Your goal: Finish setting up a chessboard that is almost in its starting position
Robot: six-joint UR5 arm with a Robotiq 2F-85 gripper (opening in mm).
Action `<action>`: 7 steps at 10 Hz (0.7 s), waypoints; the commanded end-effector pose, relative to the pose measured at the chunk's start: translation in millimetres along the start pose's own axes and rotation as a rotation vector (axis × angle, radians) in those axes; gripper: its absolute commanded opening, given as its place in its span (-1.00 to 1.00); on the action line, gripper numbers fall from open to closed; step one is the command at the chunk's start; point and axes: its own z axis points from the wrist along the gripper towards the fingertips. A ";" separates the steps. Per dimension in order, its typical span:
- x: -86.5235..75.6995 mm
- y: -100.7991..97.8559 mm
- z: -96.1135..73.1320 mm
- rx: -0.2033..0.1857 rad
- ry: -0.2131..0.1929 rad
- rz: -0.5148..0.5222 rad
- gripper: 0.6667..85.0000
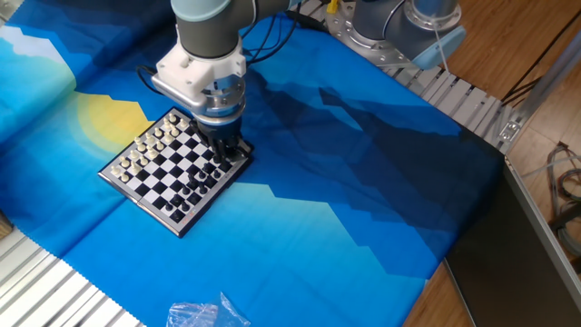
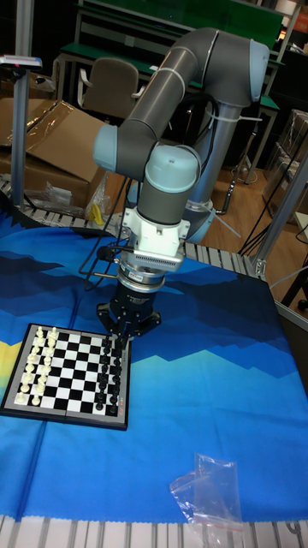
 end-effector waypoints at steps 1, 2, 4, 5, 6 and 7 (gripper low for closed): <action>-1.6 1.3 -1.4 -0.012 -0.008 0.000 -0.94; -1.9 1.6 -1.5 -0.013 -0.009 -0.003 -0.91; -1.8 1.7 -1.8 -0.015 -0.009 -0.011 -0.88; -1.6 1.6 -2.1 -0.015 -0.009 -0.014 -0.87; -1.8 1.6 -2.2 -0.016 -0.011 -0.015 -0.85; -2.2 2.0 -2.1 -0.019 -0.013 -0.018 -0.84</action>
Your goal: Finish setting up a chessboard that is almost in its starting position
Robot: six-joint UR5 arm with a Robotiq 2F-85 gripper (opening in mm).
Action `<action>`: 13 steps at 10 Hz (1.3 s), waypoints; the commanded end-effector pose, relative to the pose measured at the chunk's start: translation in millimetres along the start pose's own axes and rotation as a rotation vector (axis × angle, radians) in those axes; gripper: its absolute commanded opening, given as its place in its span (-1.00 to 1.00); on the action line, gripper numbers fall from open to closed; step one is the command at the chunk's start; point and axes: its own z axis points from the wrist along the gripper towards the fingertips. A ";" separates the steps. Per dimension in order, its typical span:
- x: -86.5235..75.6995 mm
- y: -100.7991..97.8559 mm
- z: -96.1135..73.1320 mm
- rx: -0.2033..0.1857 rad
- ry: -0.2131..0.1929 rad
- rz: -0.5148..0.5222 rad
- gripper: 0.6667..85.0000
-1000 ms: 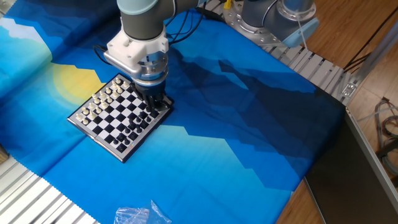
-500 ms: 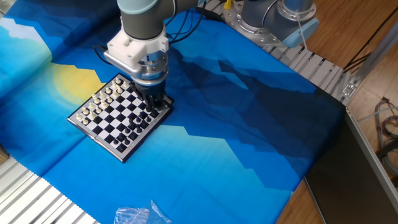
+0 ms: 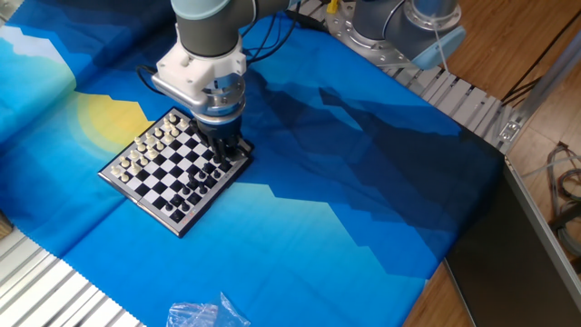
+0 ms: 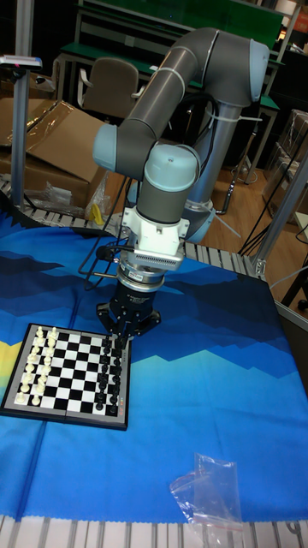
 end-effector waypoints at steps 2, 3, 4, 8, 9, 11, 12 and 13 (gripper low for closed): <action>-2.6 2.0 -1.0 -0.018 -0.010 -0.007 -0.79; -2.7 2.2 -0.8 -0.021 -0.011 -0.013 -0.77; -3.1 1.9 -0.2 -0.024 -0.013 -0.017 -0.73; -2.7 1.7 0.3 -0.029 -0.012 -0.032 -0.65; -2.6 1.8 0.4 -0.030 -0.012 -0.037 -0.63; -2.5 2.0 0.3 -0.032 -0.012 -0.040 -0.60; -2.5 1.9 0.2 -0.032 -0.012 -0.040 -0.60; -2.5 1.6 0.3 -0.032 -0.012 -0.041 -0.60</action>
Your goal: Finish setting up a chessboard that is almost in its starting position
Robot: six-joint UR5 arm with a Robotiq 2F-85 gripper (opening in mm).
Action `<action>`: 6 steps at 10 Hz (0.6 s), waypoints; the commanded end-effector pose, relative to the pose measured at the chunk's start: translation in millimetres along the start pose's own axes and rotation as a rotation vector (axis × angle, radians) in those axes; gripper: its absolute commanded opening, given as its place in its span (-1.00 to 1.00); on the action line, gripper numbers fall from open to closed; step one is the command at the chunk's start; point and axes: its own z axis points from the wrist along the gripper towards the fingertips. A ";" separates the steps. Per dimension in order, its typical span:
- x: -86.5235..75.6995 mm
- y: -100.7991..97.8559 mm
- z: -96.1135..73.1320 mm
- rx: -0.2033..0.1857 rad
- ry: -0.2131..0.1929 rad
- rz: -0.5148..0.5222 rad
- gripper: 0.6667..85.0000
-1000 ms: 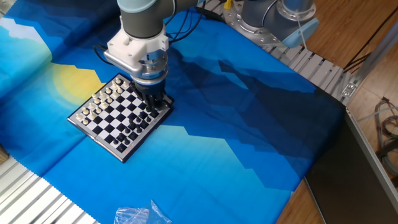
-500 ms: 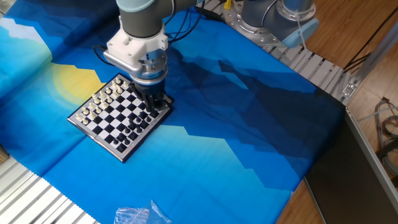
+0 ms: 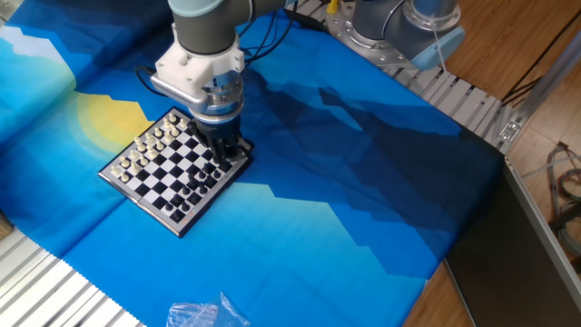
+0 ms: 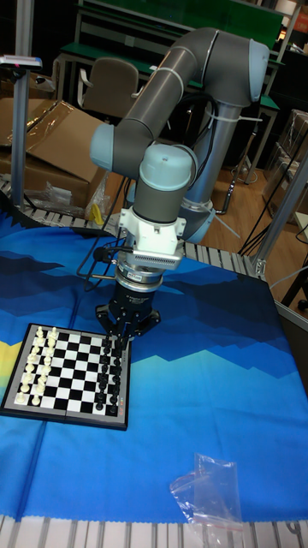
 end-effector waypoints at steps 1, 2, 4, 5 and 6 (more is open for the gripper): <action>-1.3 1.0 -1.1 -0.011 -0.004 0.003 -0.60; -1.3 1.4 -1.1 -0.012 -0.005 0.002 -0.60; -1.2 0.9 -0.9 -0.012 -0.005 0.002 -0.60; -1.1 0.7 -0.9 -0.012 -0.005 0.000 -0.60; -1.0 0.5 -0.9 -0.012 -0.005 -0.001 -0.60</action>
